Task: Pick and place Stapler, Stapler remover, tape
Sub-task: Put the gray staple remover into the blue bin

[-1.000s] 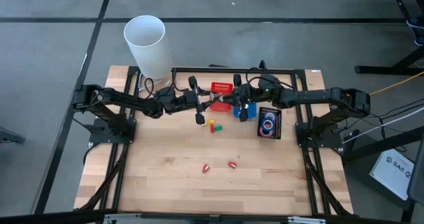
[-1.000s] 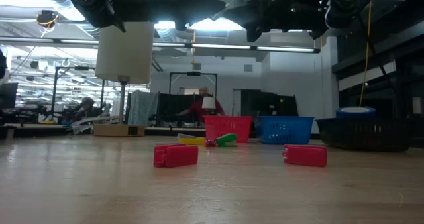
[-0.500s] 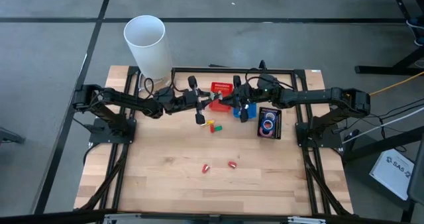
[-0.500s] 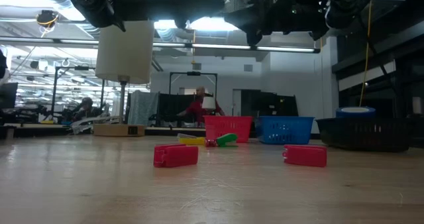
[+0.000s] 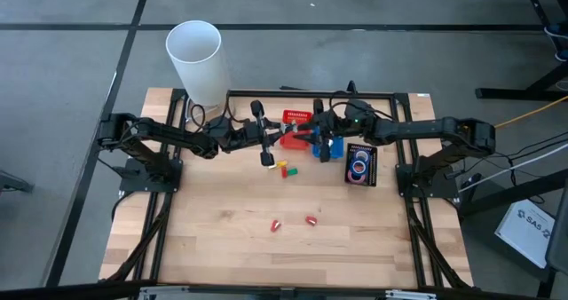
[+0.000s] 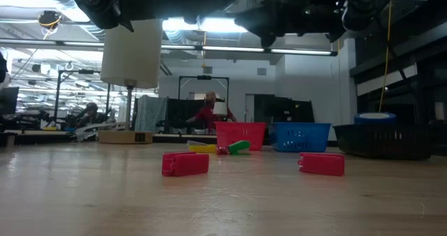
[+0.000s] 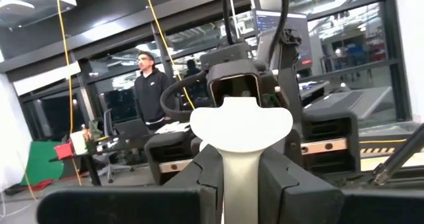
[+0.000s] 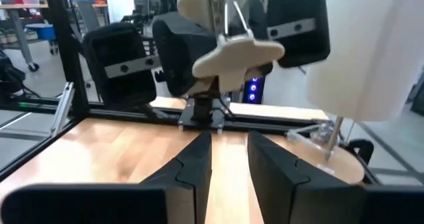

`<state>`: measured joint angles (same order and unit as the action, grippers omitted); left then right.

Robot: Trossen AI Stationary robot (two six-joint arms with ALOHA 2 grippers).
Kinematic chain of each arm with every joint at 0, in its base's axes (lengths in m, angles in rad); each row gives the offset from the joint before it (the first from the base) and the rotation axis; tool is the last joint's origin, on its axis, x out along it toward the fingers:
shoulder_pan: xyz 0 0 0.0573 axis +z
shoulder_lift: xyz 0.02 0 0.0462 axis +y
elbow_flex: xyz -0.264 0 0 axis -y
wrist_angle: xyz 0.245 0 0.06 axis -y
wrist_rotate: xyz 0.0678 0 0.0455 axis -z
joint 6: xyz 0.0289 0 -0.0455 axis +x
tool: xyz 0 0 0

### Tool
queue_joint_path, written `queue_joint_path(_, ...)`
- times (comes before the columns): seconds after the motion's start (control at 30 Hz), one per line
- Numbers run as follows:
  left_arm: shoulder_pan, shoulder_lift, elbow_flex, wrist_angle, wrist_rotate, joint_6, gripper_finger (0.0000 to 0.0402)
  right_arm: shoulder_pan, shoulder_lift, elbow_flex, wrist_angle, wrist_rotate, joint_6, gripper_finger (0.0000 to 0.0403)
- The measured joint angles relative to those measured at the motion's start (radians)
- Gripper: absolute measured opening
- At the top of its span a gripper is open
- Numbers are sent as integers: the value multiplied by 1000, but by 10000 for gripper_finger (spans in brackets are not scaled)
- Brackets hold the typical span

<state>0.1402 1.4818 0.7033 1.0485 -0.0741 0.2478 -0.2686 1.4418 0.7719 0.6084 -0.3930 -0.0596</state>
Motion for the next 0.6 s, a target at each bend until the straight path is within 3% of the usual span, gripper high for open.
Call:
queue_joint_path(0.2,0,0,0,-26,-10,3,39,18,39,0,64,0,4,101)
queue_joint_path(0.43,-2,0,0,-85,-112,111,39,17,46,0,80,1,61,101)
queue_joint_path(0.6,-8,0,0,-111,-146,198,39,17,47,0,77,66,104,101)
